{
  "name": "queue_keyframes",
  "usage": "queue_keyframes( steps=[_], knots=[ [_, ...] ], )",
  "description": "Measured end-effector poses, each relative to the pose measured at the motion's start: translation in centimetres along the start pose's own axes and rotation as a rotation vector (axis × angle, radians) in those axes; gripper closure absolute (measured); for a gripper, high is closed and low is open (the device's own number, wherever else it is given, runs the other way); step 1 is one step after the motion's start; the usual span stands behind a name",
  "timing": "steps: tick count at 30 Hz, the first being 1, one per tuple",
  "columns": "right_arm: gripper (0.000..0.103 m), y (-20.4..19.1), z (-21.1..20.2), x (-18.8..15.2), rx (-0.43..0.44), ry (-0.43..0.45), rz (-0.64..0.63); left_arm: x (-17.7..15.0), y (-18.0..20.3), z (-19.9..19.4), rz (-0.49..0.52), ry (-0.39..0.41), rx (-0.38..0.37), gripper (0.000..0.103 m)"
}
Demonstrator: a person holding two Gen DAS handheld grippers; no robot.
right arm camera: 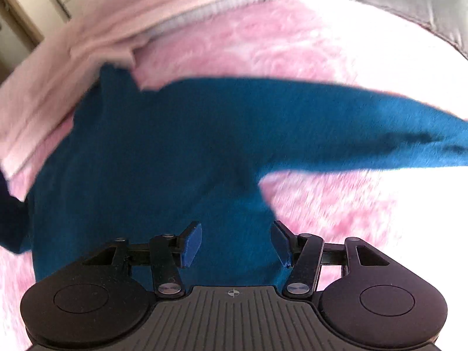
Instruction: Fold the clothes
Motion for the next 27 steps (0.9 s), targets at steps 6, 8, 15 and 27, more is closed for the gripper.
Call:
queue_keyframes(
  steps=[6, 8, 15, 27],
  knots=[
    [0.046, 1.5, 1.2, 0.8, 0.061, 0.017, 0.102, -7.7, -2.3, 3.4, 0.064, -0.263, 0.196, 0.079],
    [0.046, 1.2, 2.0, 0.8, 0.120, 0.012, 0.147, -7.0, -5.2, 2.0, 0.029, -0.262, 0.276, 0.079],
    [0.046, 0.5, 6.1, 1.5, 0.421, -0.081, 0.473, -5.0, -12.5, -3.1, 0.032, -0.240, 0.509, 0.078],
    [0.096, -3.1, 8.8, 5.7, 0.356, 0.060, 0.264, -5.5, -18.2, -2.5, 0.096, -0.279, 0.640, 0.077]
  ],
)
Point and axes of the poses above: each gripper's, at about its wrist camera, not at the fingertips, and z roughly the way its jaws point, y to its right, x to its top, the point moved 8 cm from there along z, roughly the way its jaws point, and after that the axes turned 6 degrees about -y, right-handed, at the moved point
